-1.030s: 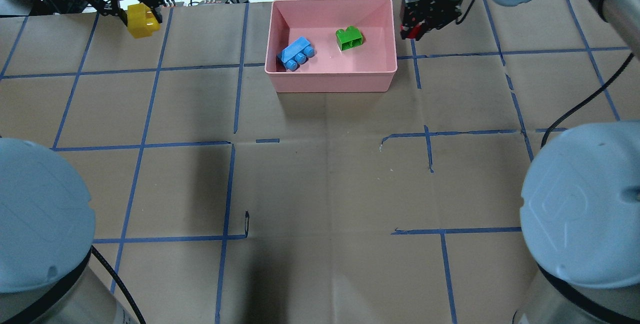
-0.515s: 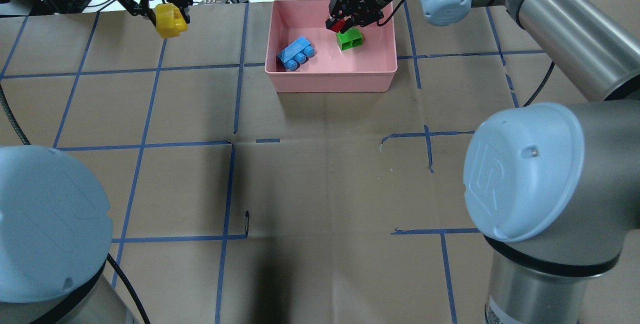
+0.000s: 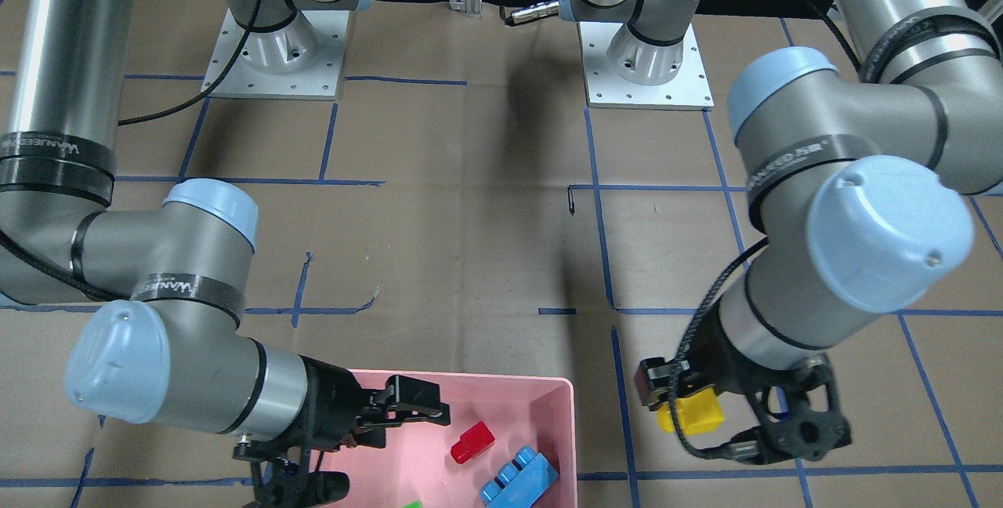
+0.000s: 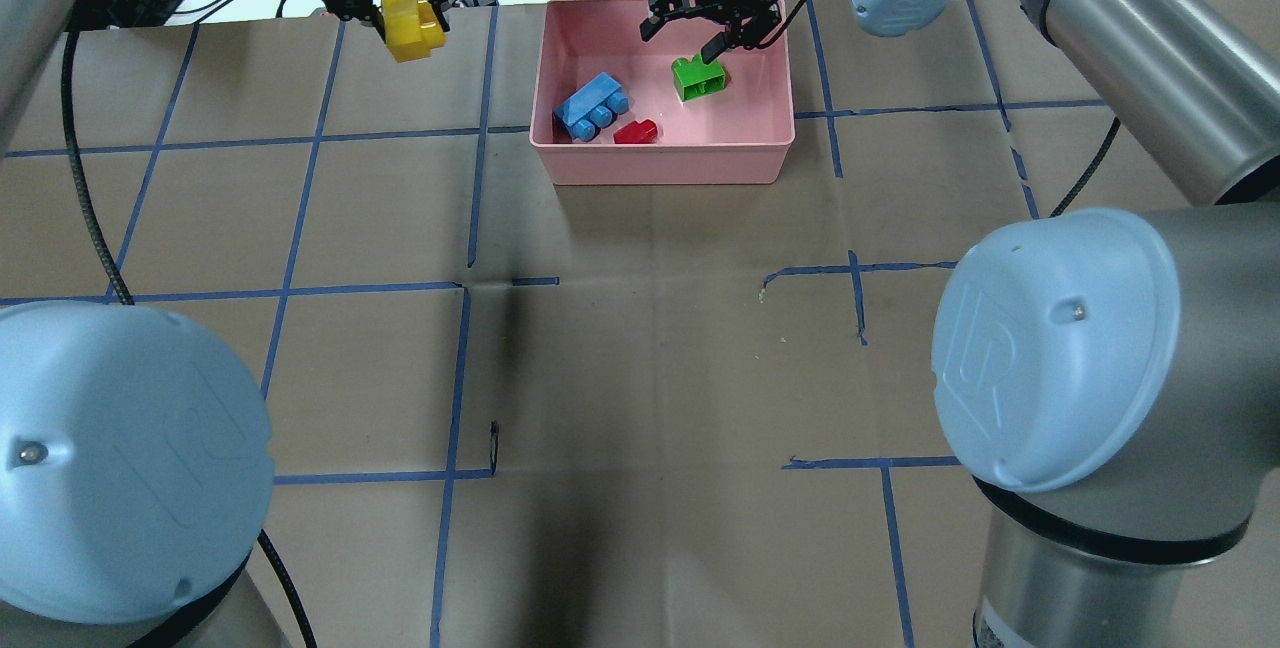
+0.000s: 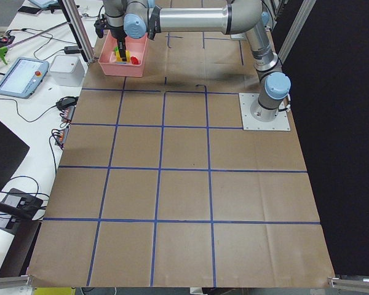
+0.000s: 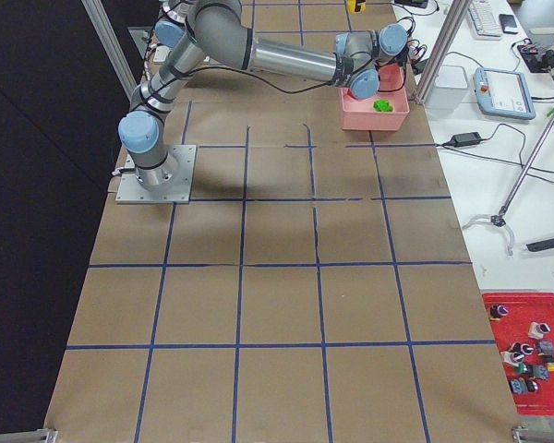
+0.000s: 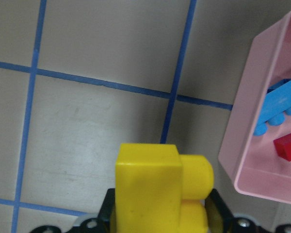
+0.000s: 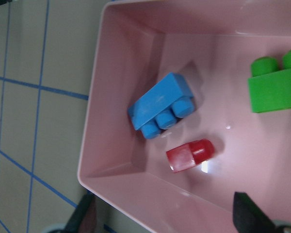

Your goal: Put all blocks into box

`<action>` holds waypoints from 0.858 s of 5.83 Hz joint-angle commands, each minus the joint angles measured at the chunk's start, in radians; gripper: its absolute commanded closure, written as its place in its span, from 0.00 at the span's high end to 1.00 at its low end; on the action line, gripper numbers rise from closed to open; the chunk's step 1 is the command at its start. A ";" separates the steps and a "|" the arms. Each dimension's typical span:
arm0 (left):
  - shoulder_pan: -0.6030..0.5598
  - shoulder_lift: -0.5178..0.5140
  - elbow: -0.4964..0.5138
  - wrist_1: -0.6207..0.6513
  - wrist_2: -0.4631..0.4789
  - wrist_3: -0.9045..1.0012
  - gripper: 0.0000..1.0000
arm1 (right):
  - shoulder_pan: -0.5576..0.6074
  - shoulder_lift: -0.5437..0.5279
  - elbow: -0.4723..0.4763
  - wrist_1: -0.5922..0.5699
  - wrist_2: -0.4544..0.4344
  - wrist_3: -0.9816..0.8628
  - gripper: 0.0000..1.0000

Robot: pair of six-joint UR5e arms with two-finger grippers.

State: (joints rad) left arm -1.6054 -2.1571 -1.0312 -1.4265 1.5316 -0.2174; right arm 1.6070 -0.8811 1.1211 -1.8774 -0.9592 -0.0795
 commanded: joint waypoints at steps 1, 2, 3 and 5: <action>-0.120 -0.106 0.087 0.092 -0.015 -0.139 0.00 | -0.074 -0.153 0.005 0.250 -0.215 -0.032 1.00; -0.161 -0.207 0.183 0.093 -0.013 -0.193 0.00 | -0.099 -0.255 0.008 0.472 -0.337 -0.031 1.00; -0.186 -0.290 0.218 0.168 -0.011 -0.233 0.00 | -0.098 -0.321 0.022 0.510 -0.503 -0.031 1.00; -0.194 -0.310 0.211 0.225 -0.011 -0.247 0.65 | -0.085 -0.479 0.145 0.500 -0.619 -0.014 1.00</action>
State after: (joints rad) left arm -1.7956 -2.4589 -0.8189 -1.2188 1.5193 -0.4569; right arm 1.5171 -1.2809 1.2010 -1.3767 -1.5453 -0.0980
